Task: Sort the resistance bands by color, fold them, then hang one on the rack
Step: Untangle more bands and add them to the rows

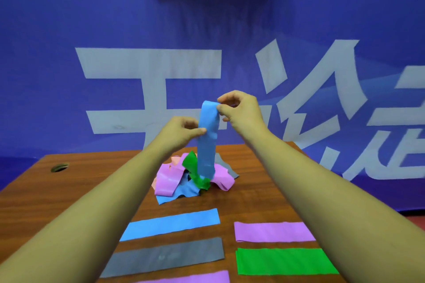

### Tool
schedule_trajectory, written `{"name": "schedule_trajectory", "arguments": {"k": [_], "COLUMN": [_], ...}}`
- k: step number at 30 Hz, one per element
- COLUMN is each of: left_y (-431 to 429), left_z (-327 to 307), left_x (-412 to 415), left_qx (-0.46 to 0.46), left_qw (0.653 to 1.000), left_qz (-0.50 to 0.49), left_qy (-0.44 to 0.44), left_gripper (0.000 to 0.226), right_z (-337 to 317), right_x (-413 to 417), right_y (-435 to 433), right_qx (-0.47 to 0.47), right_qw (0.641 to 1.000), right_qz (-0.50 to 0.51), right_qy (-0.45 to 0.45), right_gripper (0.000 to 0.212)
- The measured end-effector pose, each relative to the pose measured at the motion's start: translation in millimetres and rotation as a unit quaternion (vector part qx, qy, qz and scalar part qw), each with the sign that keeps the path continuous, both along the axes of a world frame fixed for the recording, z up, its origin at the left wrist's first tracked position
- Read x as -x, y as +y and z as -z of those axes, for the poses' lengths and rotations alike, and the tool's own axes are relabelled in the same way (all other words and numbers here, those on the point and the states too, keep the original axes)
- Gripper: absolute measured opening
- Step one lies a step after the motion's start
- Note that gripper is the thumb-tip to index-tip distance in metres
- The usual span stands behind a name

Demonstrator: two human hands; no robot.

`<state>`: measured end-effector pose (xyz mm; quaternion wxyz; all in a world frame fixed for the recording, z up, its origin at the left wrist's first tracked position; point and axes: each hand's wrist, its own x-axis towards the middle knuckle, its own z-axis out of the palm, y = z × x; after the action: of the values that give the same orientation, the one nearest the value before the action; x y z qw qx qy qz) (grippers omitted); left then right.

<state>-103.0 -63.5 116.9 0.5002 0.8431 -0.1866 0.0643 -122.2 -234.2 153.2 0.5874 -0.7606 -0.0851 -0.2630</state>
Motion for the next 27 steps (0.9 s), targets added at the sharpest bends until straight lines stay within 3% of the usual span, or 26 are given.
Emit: {"name": "schedule_trajectory", "arguments": {"k": [4, 9, 11, 14, 17, 20, 23, 27], "left_y": [2.1, -0.7, 1.7, 1.7, -6.1, -16.9, -25.5, -30.4], "left_z": [-21.0, -9.6, 5.7, 21.2, 20.2, 7.1, -6.0, -12.6], "left_x": [-1.4, 8.1, 17.8, 28.3, 40.5, 54.8, 65.8, 73.7], "left_qx": [0.127, -0.008, -0.01, 0.038, 0.151, 0.222, 0.262, 0.268], "left_qw": [0.99, 1.0, 0.995, 0.988, 0.976, 0.964, 0.953, 0.954], "left_qz": [-0.029, 0.019, 0.074, 0.116, 0.121, 0.112, 0.116, 0.098], "left_qy": [-0.06, 0.006, 0.072, 0.098, 0.101, 0.096, 0.1, 0.091], "left_gripper": [0.01, 0.013, 0.012, 0.01, 0.011, 0.009, 0.009, 0.009], "right_z": [-8.9, -10.2, -11.1, -7.0, 4.6, 19.5, 31.8, 51.9], "right_x": [8.3, 12.5, 16.2, 21.7, 26.7, 39.4, 60.7, 86.1], "right_y": [-6.2, -12.9, -14.3, -15.4, -21.8, -26.5, -26.3, -25.2], "right_qx": [-0.036, -0.067, -0.049, -0.022, -0.011, -0.079, -0.168, -0.198], "right_qw": [0.999, 0.997, 0.998, 1.0, 0.999, 0.989, 0.962, 0.924], "right_qz": [-0.006, 0.026, 0.028, 0.014, 0.022, 0.01, -0.072, -0.193], "right_qy": [-0.009, -0.009, -0.018, -0.007, 0.043, 0.123, 0.204, 0.262], "right_gripper": [0.014, 0.012, 0.012, 0.012, 0.014, 0.013, 0.013, 0.031]}}
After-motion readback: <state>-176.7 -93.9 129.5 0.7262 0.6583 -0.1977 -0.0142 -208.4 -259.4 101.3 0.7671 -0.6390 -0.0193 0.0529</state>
